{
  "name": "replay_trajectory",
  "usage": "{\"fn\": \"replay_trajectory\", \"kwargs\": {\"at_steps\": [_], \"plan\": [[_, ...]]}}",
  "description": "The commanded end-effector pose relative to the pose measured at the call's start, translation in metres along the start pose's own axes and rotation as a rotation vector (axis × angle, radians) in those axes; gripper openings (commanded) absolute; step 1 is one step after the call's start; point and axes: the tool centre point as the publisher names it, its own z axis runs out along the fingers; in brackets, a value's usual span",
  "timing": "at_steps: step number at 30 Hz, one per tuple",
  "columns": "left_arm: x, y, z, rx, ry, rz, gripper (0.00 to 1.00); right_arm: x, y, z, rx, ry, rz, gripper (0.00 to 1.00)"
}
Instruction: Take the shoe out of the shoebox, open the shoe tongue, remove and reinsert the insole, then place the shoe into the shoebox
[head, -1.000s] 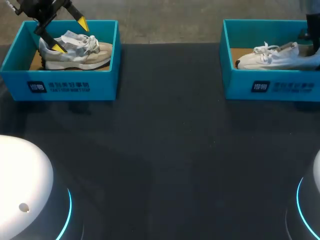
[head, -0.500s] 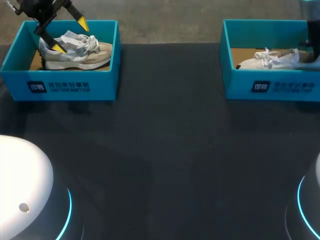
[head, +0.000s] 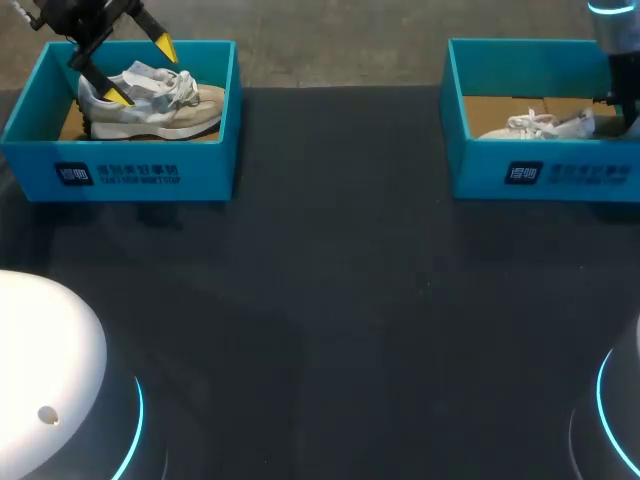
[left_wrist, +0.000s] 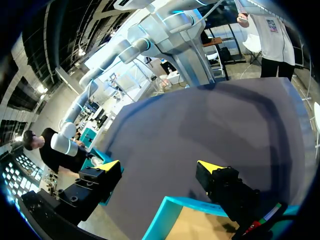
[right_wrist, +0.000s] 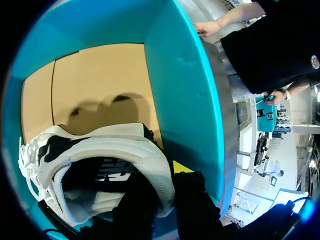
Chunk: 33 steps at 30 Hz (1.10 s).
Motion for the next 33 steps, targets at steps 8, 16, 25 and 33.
{"fn": "replay_trajectory", "kwargs": {"at_steps": [8,16,25,33], "plan": [[0.0,-0.001,0.0,-0.002,0.004,0.0,1.0,0.004,0.005,0.011,0.024,0.005,0.006,0.0],[0.0,-0.001,0.0,-0.002,0.004,0.0,1.0,0.0,0.004,0.002,0.016,0.02,0.018,0.43],[0.0,-0.001,0.0,-0.002,0.004,0.0,1.0,-0.008,-0.01,-0.03,-0.032,0.072,0.021,0.73],[0.0,-0.001,0.0,-0.002,0.004,0.0,1.0,-0.012,-0.03,-0.068,-0.095,0.129,-0.005,0.83]]}}
